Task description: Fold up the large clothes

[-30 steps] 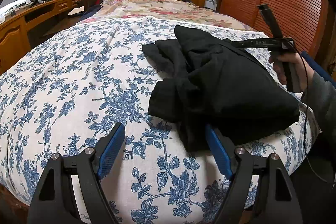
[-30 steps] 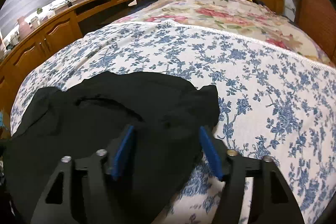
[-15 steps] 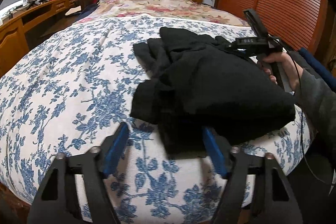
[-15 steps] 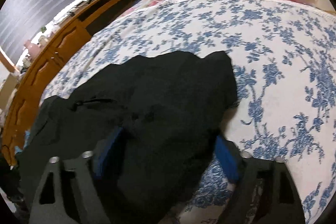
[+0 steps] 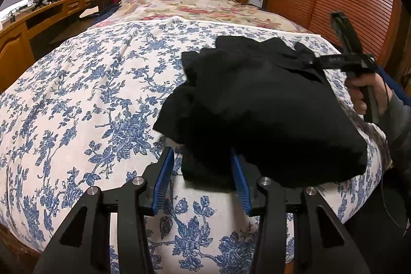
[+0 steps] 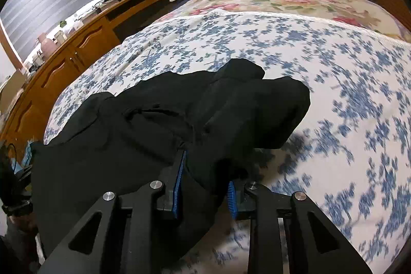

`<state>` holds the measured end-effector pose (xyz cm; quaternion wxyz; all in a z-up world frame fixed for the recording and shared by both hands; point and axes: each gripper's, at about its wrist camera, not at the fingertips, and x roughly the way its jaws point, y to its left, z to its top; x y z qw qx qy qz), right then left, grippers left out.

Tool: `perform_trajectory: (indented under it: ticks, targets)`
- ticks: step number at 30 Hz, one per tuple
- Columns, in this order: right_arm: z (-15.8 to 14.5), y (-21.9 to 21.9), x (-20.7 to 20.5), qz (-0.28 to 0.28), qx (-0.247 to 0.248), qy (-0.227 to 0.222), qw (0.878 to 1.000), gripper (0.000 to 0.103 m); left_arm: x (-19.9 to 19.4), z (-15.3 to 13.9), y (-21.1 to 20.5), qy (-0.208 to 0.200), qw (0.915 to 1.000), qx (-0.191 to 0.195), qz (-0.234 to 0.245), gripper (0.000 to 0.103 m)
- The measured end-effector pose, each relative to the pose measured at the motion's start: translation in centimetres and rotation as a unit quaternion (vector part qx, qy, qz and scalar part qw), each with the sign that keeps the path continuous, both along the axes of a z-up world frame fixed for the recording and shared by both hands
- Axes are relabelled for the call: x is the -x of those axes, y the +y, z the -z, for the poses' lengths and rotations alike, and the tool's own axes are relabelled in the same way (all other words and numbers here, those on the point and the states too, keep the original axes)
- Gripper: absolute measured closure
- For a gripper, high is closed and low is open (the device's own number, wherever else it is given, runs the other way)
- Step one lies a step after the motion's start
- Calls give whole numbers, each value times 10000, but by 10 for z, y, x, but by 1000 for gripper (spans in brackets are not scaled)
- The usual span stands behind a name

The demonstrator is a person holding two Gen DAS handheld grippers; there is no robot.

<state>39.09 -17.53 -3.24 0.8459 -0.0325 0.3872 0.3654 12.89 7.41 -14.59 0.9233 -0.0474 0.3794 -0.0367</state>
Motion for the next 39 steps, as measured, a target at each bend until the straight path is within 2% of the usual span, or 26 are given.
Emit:
perform_trajectory:
  ticks: [5,7,9,13,16,17,18,22,24,33,36,39]
  targets:
    - [7,-6,0,160,-6,1,9999,70,-5,4,3,33,9998,187,25,57]
    - [9,-6,-4,207,-49,32,9998,62,-6,7,2,50,9994,336,120,72]
    - [11,-2,-6,252,-86,82,9996,54,-7,8,-1,54,9995,279,120,76]
    - [19,8,-15,335,-143,236,9991,39,-7,9,-2,70,9995,281,104,77]
    - [24,13,-22,373,-276,393,9982,36,-9,11,-1,116,9992,367,101,77]
    - [24,14,-23,358,-323,414,9980,36,-10,11,-1,141,9990,400,124,81]
    - [25,17,-25,335,-351,427,9979,42,-11,12,-2,205,9989,389,153,90]
    - [15,22,-22,113,-357,186,9991,71,-8,1,-8,19,9997,218,107,96]
    - [6,22,-16,123,-381,-24,9992,76,-3,-8,-6,-172,9995,232,84,97]
    - [-40,32,46,84,-721,-1157,9906,81,20,-49,17,-853,9961,220,-93,98]
    - [-48,42,62,-1,-765,-1293,9886,81,31,-60,35,-1011,9945,165,-195,98]
    - [-43,60,69,-94,-757,-1199,9898,81,39,-68,55,-1105,9934,107,-281,98]
